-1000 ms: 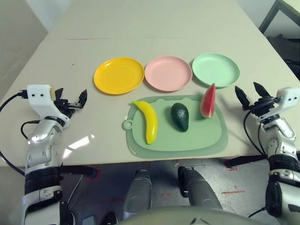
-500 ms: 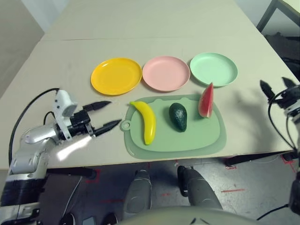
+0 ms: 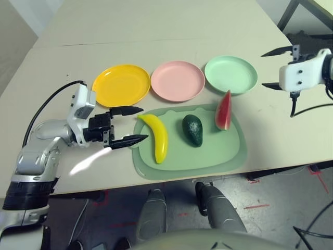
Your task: Place the fruits into color-matched plates.
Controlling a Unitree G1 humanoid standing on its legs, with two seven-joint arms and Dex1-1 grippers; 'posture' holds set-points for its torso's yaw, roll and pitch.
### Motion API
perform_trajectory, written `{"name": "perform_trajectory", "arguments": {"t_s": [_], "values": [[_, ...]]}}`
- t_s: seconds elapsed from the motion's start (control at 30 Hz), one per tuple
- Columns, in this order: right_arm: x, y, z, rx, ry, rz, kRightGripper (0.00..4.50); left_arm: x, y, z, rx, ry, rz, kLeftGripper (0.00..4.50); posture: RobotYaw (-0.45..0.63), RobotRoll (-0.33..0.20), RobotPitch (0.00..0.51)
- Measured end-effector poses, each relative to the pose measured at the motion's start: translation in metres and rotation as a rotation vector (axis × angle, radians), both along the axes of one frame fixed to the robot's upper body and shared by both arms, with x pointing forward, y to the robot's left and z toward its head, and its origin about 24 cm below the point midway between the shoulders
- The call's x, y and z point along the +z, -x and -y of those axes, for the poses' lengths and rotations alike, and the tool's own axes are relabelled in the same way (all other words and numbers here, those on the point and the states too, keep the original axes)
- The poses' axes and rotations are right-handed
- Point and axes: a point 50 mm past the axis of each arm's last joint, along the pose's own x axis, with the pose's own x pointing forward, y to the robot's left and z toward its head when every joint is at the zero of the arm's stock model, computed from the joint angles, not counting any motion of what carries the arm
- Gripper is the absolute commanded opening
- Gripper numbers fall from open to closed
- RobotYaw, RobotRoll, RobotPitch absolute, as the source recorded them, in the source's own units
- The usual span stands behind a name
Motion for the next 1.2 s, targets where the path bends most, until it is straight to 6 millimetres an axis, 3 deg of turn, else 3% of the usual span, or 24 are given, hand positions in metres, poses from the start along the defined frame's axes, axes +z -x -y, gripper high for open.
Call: {"name": "perform_trajectory", "arguments": {"t_s": [0.23,0.33,0.67,1.0,1.2], "values": [[-0.009,0.007,-0.023,0.155,0.066,-0.1,4.47,-0.003,-0.002,0.003,0.003,-0.009,0.001,4.5,-0.01,0.0,0.174],[-0.022,0.007,-0.028,0.185,0.088,-0.159,4.47,-0.005,-0.002,0.006,0.0,-0.005,-0.001,4.5,0.01,0.0,0.175],[-0.06,-0.001,-0.024,0.192,0.213,-0.248,4.47,-0.006,-0.003,0.016,-0.008,-0.002,0.011,4.5,0.02,0.0,0.18],[-0.055,-0.016,-0.043,0.204,0.192,-0.174,4.47,-0.008,-0.001,0.016,-0.007,-0.006,0.007,4.5,0.04,0.0,0.178],[-0.071,-0.013,-0.041,0.222,0.248,-0.223,4.47,-0.007,-0.001,0.015,-0.003,-0.011,0.017,4.5,0.04,0.0,0.176]]}}
